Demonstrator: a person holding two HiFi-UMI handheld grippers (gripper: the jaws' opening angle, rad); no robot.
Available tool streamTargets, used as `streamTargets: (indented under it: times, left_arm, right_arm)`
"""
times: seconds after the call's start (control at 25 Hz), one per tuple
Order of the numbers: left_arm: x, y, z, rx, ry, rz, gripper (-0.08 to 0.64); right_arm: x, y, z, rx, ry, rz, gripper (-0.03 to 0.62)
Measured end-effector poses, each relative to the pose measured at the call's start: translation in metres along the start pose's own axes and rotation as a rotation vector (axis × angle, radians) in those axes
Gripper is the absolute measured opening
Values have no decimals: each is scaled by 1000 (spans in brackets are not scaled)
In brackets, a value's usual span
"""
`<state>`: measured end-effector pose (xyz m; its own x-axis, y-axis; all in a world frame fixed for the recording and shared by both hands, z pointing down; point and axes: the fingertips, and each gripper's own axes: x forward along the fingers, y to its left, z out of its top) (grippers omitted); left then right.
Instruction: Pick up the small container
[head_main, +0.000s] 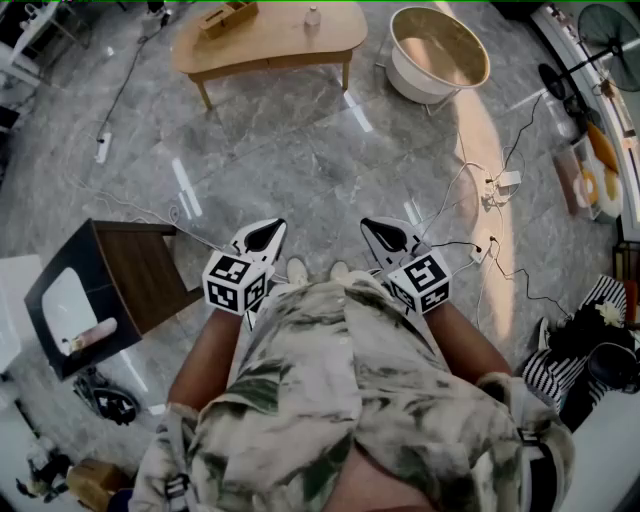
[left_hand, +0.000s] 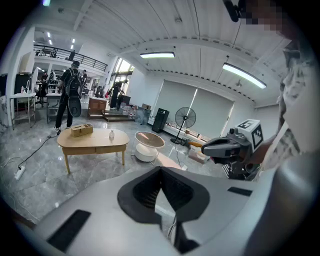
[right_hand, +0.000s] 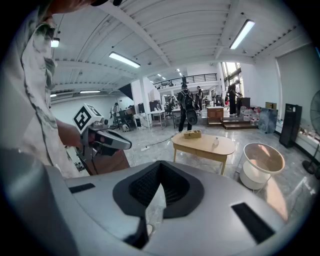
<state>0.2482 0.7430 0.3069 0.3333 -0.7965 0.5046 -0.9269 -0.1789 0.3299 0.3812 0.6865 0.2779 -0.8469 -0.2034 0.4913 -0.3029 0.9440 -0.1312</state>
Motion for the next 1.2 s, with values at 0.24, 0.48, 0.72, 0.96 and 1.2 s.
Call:
streamTargets:
  times: [0.24, 0.48, 0.72, 0.96, 1.2]
  left_arm:
    - [24, -32, 15, 4, -10, 7, 21]
    - [42, -33, 34, 7, -37, 89, 25]
    - [62, -5, 42, -11, -37, 112, 207]
    - [89, 61, 68, 8, -48, 71, 227]
    - [100, 150, 114, 68, -39, 10, 227]
  right_arm:
    - [-25, -26, -7, -11, 1, 26, 20]
    - [-34, -44, -20, 2, 3, 83, 20]
    - [-19, -52, -27, 2, 19, 93, 21]
    - [33, -66, -11, -8, 46, 34, 25]
    - [118, -73, 39, 16, 71, -24, 25]
